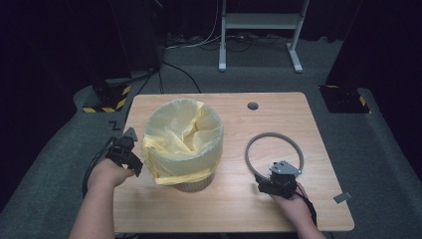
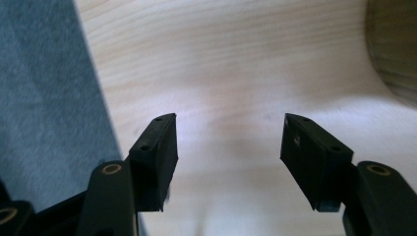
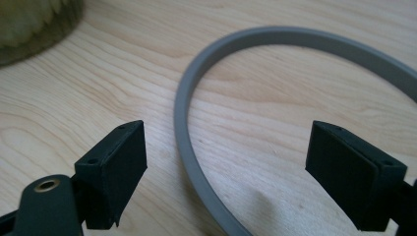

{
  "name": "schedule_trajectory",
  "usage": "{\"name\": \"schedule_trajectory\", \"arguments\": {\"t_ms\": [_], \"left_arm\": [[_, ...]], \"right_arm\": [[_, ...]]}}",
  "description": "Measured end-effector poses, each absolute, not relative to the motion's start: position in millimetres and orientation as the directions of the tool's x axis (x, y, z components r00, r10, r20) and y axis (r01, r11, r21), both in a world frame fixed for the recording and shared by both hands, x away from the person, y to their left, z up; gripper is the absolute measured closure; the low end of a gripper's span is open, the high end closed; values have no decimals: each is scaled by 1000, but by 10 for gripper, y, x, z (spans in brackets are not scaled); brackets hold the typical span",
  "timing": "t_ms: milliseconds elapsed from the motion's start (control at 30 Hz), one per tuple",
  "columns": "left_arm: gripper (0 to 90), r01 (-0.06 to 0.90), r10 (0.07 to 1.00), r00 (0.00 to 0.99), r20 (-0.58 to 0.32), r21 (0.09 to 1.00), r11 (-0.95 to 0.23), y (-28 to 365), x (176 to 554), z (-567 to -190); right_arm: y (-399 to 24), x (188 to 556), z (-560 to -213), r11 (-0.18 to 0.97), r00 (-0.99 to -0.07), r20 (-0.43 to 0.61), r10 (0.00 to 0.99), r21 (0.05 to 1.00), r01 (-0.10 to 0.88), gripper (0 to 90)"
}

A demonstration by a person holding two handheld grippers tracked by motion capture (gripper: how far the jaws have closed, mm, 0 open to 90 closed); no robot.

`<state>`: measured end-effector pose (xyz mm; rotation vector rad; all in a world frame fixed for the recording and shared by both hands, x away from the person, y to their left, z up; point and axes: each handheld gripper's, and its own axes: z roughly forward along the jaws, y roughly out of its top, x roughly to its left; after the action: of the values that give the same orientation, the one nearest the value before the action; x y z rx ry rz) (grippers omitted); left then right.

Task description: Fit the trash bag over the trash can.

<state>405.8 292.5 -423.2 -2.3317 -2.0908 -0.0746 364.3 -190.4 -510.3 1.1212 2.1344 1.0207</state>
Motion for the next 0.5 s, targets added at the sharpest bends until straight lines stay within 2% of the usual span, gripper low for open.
{"name": "schedule_trajectory", "arguments": {"t_ms": [133, 267, 367, 433, 500], "left_arm": [[377, 988, 992, 127, 5, 84, -127, 2908, 4045, -4441], [388, 970, 988, 151, -9, 193, -147, 2880, 4005, -4596], [398, 948, 990, 142, -23, 289, -130, 2894, 3985, -4675], [398, 927, 991, 115, -70, 366, -82, 2898, 3966, -4735], [393, 898, 990, 91, -106, 438, -36, 2902, 3954, -4783]], "right_arm": [[-1821, 3619, -5051, 383, -556, -76, 828, 801, 460, 140], [-1656, 3560, -4935, 370, -598, -54, 800, 829, 419, 143], [-1507, 3596, -4841, 357, -599, -58, 798, 847, 394, 147], [-1385, 3675, -4827, 350, -599, -52, 799, 850, 394, 148], [-1241, 3790, -4827, 373, -587, -94, 804, 849, 374, 153]]}}
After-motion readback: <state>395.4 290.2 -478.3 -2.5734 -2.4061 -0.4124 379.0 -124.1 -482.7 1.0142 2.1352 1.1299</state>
